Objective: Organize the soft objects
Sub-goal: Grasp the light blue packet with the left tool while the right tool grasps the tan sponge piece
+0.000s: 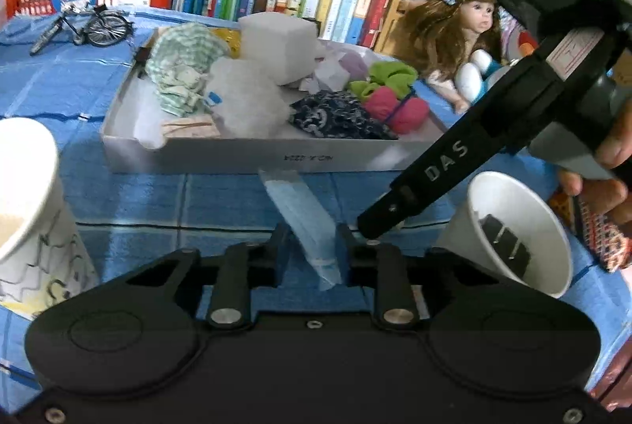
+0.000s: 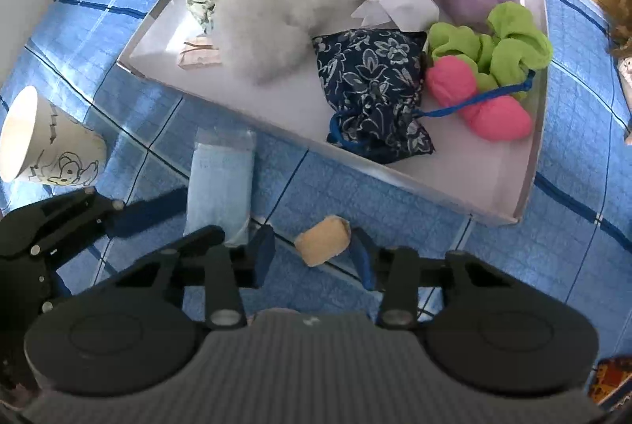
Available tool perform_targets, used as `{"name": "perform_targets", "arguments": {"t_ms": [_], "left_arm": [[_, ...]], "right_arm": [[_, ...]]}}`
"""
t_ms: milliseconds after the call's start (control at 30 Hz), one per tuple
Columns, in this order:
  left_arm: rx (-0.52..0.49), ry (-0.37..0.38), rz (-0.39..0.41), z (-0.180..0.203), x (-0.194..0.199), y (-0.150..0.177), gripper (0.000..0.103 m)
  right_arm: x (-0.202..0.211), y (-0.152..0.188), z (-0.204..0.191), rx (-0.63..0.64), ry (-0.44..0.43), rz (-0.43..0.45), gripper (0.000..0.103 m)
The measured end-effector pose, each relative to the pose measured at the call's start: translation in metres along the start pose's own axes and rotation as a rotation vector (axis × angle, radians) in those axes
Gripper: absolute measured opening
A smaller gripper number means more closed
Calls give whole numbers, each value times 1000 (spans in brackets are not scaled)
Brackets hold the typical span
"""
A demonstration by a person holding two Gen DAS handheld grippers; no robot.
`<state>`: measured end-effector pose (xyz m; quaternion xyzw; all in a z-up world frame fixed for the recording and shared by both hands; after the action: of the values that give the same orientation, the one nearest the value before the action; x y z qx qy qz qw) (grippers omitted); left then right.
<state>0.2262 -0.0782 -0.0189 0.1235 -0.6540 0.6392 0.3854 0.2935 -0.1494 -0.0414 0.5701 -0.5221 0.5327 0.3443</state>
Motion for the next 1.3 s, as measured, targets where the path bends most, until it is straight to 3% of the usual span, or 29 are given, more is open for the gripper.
{"name": "perform_targets", "arguments": {"t_ms": [167, 300, 400, 933, 1300], "left_arm": [[-28, -13, 11, 3, 0, 0, 20], [-37, -19, 18, 4, 0, -1, 19], [-45, -23, 21, 4, 2, -1, 18], [-48, -89, 44, -7, 15, -12, 10], [-36, -114, 65, -12, 22, -16, 7]], "right_arm": [[0, 2, -1, 20, 12, 9, 52], [0, 0, 0, 21, 18, 23, 36], [2, 2, 2, 16, 14, 36, 33], [23, 3, 26, -98, -126, 116, 33], [35, 2, 32, -120, -167, 161, 33]]}}
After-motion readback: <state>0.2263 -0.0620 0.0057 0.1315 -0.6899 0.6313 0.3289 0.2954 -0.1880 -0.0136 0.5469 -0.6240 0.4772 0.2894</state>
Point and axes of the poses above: each gripper's, at about its wrist camera, not at the fingertips, and x roughly against the way its jaws point, z to its right, y to its underside, the point moved 10 cm from there along -x, roughly the way its jaws point, and after that the axes turned 11 degrees about -x, right-handed, at the moved point
